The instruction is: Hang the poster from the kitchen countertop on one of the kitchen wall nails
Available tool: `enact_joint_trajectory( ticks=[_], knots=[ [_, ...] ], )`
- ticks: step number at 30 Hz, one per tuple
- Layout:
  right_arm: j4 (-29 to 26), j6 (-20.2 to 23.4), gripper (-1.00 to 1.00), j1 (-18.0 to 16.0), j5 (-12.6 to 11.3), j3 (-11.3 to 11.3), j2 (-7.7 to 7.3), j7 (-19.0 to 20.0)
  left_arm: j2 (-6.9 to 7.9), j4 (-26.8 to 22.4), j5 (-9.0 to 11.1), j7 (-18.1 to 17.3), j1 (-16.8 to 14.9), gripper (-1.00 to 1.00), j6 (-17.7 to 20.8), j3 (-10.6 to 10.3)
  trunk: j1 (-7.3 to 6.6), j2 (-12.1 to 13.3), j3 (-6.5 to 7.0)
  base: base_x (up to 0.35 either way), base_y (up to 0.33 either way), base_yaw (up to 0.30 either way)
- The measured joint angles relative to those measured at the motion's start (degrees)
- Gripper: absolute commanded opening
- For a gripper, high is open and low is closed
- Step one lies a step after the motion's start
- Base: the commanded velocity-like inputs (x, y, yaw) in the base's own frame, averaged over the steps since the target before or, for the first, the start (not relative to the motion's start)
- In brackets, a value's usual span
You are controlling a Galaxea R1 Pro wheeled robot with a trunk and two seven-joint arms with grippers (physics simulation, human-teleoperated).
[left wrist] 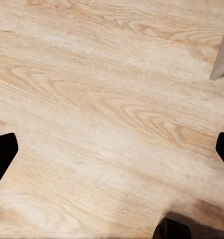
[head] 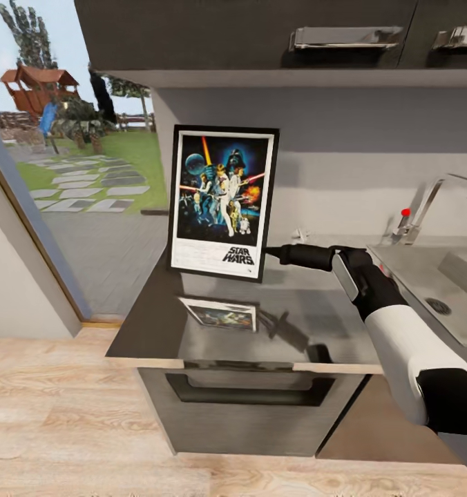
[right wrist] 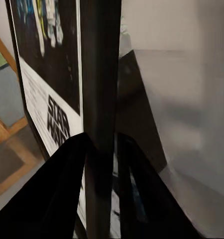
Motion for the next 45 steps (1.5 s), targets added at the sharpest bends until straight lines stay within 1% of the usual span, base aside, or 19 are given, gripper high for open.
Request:
enact_joint_trajectory(
  ticks=[5,15,21,27,33,39,45],
  knots=[
    [-0.53,0.02,-1.0,0.01,0.06,0.01,0.01,0.04,-0.01,0.01,0.0,0.0,0.01,1.0,0.0,0.0,-0.02,0.0,0.0,-0.057,0.0,0.122],
    [-0.67,0.03,-1.0,0.05,0.06,0.01,0.01,0.05,0.0,-0.03,0.0,0.0,0.01,1.0,0.0,0.0,-0.02,0.0,0.0,-0.014,0.001,0.256],
    [-0.69,0.03,-1.0,0.09,0.04,-0.02,0.01,0.0,0.0,-0.01,0.0,0.0,0.01,1.0,0.0,0.01,0.0,0.0,0.0,-0.186,0.085,0.161],
    [-0.68,0.08,-1.0,0.08,0.08,-0.02,0.01,-0.02,0.0,0.0,0.0,0.0,0.01,1.0,0.0,0.0,-0.02,0.0,0.04,-0.06,0.039,0.152],
    [-0.7,0.12,-1.0,0.1,0.08,0.01,0.0,-0.04,0.08,0.03,0.0,0.0,0.01,1.0,0.03,0.22,-0.02,0.0,0.17,-0.009,0.191,0.255],
    [-0.7,0.13,-1.0,0.1,0.08,0.02,0.0,-0.04,0.45,0.11,0.0,-0.05,0.01,1.0,0.07,0.63,-0.02,0.0,0.32,-0.002,0.276,0.272],
    [-0.7,0.13,-1.0,0.1,0.08,0.02,0.03,-0.04,0.51,0.12,0.01,-0.07,0.01,1.0,0.08,0.71,-0.02,0.0,0.47,-0.009,0.291,0.276]
  ],
)
